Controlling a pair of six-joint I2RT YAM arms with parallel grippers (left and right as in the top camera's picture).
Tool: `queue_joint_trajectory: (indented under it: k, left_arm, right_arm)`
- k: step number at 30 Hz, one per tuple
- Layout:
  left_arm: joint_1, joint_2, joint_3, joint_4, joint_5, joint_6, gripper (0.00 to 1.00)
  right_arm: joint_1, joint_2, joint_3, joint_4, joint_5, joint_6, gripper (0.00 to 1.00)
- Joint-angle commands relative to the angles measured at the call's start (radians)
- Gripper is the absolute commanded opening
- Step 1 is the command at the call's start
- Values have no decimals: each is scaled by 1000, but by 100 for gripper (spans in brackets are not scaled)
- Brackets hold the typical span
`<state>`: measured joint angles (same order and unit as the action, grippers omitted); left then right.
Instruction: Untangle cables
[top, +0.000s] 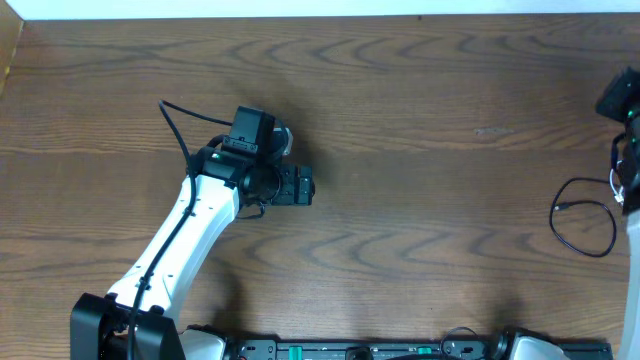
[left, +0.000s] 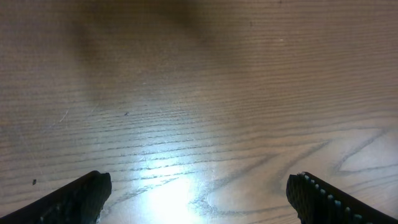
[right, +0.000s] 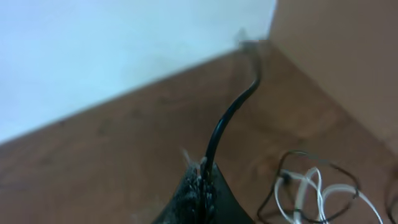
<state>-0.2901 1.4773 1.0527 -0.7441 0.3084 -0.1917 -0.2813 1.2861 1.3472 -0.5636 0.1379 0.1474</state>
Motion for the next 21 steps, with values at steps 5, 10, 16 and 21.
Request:
queue_joint_trajectory:
  k: [5,10,16,21]
  left_arm:
    - [-1,-2,3,-14,-7,-13,95]
    - [-1,-2,3,-14,-7,-13,95]
    - [-1,-2,3,-3,-7,-13,95]
    - [-1,-2,3,61,-2,-13,97]
  right_arm:
    - [-63,136,-1,-84,21,-14,24]
    - [-71,193,-1,-129,-57,-14,73]
    - [-68,248,-2,-140,-339,-13,81]
    - [-16,307,-2,-119,-752,-3,81]
